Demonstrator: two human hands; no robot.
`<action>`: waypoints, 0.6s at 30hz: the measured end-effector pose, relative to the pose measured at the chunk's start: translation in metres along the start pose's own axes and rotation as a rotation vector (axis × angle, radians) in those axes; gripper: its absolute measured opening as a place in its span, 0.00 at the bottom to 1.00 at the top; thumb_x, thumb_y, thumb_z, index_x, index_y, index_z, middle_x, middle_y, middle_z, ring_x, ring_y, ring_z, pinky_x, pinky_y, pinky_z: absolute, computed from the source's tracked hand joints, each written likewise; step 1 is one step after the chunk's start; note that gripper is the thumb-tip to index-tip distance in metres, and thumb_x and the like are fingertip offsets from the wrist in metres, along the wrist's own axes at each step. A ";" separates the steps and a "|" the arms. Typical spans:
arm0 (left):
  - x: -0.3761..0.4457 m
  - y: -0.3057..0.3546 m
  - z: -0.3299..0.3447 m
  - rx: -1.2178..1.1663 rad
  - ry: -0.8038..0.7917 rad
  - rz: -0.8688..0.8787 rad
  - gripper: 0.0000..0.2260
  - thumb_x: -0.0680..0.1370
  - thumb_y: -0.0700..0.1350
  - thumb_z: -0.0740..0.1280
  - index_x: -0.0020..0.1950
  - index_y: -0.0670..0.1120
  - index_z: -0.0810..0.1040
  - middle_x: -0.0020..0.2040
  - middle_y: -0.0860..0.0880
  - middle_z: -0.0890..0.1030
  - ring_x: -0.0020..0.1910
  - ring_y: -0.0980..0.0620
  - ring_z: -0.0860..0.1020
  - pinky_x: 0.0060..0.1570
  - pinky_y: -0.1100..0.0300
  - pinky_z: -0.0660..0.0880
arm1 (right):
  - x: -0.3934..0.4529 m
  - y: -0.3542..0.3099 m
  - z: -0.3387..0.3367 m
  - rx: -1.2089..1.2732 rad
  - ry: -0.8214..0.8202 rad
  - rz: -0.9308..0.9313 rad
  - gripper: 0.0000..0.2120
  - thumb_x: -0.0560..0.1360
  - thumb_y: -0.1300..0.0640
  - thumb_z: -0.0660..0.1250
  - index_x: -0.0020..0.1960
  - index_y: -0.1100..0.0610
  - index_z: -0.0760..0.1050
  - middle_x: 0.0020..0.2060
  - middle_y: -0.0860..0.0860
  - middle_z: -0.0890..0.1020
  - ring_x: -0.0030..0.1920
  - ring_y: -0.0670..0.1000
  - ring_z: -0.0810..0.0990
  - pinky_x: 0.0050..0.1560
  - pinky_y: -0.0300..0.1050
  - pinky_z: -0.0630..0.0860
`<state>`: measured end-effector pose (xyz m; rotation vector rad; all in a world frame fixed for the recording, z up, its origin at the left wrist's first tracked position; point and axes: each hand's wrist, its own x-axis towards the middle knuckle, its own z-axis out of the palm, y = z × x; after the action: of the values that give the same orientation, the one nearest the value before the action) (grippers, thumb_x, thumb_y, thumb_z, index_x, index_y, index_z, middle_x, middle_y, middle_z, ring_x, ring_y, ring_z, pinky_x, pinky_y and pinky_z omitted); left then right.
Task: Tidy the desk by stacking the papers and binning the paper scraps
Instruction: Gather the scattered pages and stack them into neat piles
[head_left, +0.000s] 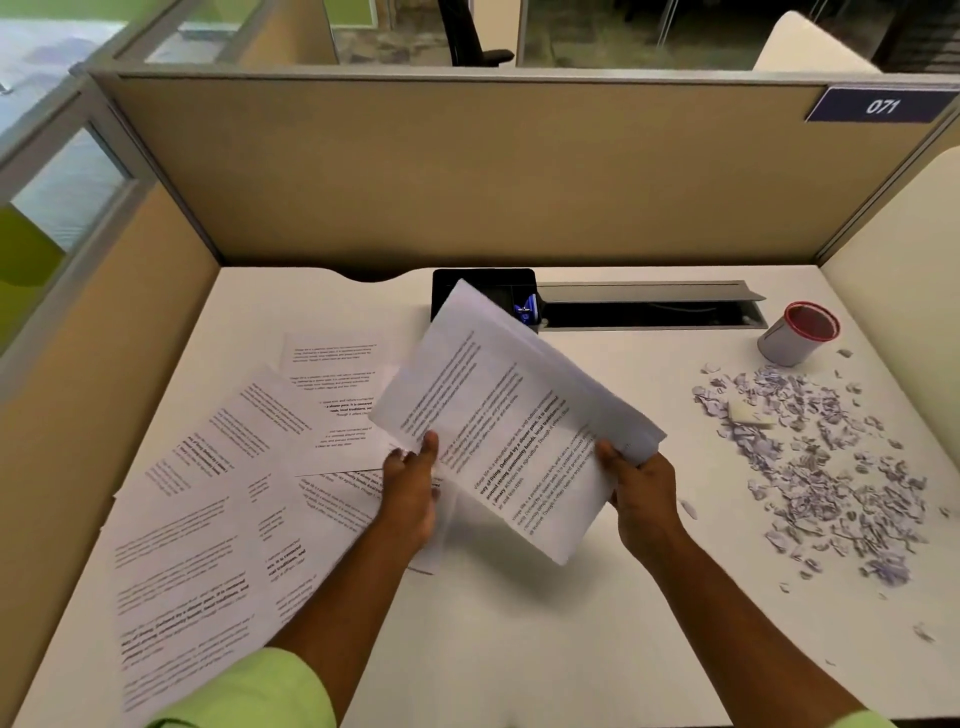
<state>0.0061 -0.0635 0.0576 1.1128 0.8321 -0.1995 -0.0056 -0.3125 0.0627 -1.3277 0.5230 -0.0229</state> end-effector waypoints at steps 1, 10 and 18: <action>-0.003 0.003 0.004 -0.082 -0.097 -0.020 0.19 0.77 0.50 0.68 0.66 0.45 0.72 0.63 0.45 0.79 0.62 0.45 0.77 0.59 0.47 0.74 | -0.002 -0.001 0.002 0.039 -0.013 0.022 0.10 0.79 0.63 0.70 0.57 0.52 0.80 0.49 0.50 0.87 0.49 0.53 0.85 0.52 0.56 0.82; -0.012 0.041 0.023 0.052 -0.084 0.387 0.08 0.82 0.41 0.62 0.59 0.49 0.75 0.58 0.46 0.82 0.59 0.49 0.80 0.64 0.41 0.73 | 0.008 -0.027 -0.011 0.062 -0.203 0.043 0.26 0.64 0.51 0.81 0.60 0.57 0.82 0.54 0.58 0.86 0.53 0.58 0.83 0.51 0.53 0.80; -0.043 0.033 0.044 0.301 -0.216 0.615 0.08 0.82 0.48 0.61 0.60 0.49 0.76 0.52 0.49 0.83 0.52 0.48 0.82 0.49 0.46 0.82 | 0.000 -0.065 0.009 -0.262 -0.303 -0.228 0.13 0.73 0.56 0.76 0.57 0.54 0.82 0.51 0.52 0.87 0.51 0.55 0.87 0.52 0.57 0.84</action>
<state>0.0152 -0.0965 0.1182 1.5483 0.2442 0.0738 0.0157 -0.3211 0.1242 -1.6081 0.1178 0.0602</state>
